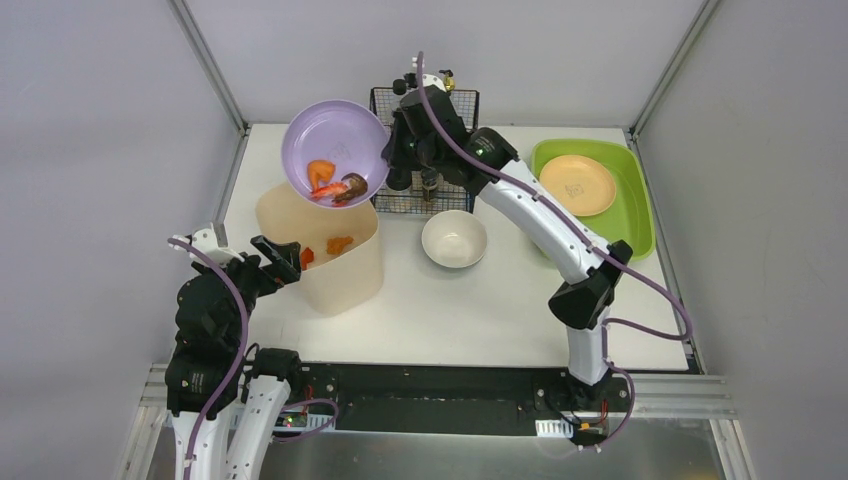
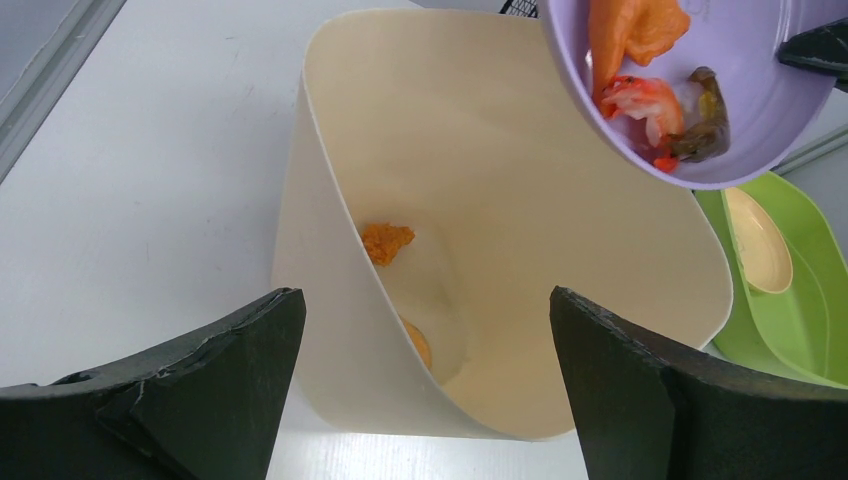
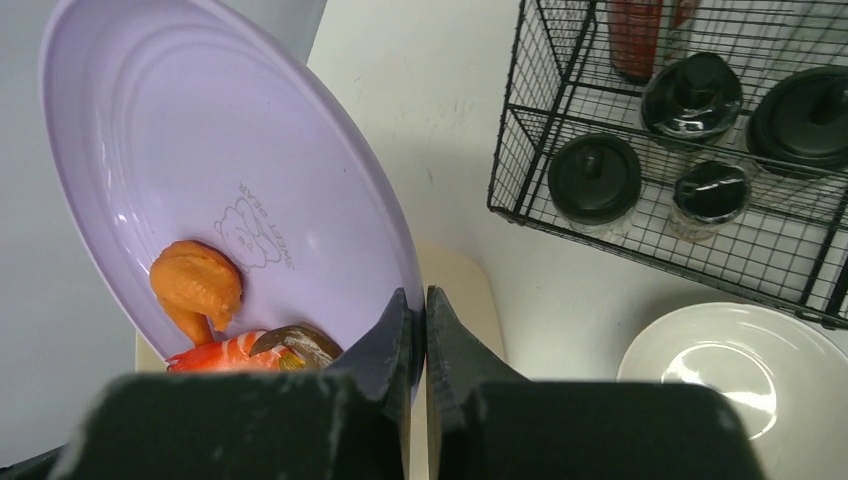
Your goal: Clear the kitchen counter
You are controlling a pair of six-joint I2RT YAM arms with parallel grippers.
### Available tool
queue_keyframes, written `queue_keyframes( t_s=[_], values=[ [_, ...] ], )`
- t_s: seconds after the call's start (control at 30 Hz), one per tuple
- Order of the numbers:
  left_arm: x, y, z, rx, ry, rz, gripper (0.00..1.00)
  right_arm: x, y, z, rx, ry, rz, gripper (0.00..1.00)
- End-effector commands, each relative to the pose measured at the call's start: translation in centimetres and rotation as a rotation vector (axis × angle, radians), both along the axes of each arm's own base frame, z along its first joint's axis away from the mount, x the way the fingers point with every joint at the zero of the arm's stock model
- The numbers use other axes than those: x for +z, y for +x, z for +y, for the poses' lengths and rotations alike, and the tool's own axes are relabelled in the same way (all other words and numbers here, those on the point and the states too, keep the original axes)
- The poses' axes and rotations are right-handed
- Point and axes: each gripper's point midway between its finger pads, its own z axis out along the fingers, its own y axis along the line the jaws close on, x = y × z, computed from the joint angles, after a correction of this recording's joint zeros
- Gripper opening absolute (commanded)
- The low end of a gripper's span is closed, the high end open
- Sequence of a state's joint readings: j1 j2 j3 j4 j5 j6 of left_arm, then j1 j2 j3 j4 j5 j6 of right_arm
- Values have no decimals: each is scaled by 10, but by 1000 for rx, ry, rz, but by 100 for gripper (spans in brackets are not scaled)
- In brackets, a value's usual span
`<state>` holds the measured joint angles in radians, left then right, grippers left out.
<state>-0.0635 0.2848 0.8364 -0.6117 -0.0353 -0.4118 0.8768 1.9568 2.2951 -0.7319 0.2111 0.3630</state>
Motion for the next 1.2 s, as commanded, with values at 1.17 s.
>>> queue_keyframes(
  t_s=[1.17],
  values=[
    [0, 7, 5, 33, -10, 10, 96, 87, -58, 37, 94, 74, -835, 0]
  ],
)
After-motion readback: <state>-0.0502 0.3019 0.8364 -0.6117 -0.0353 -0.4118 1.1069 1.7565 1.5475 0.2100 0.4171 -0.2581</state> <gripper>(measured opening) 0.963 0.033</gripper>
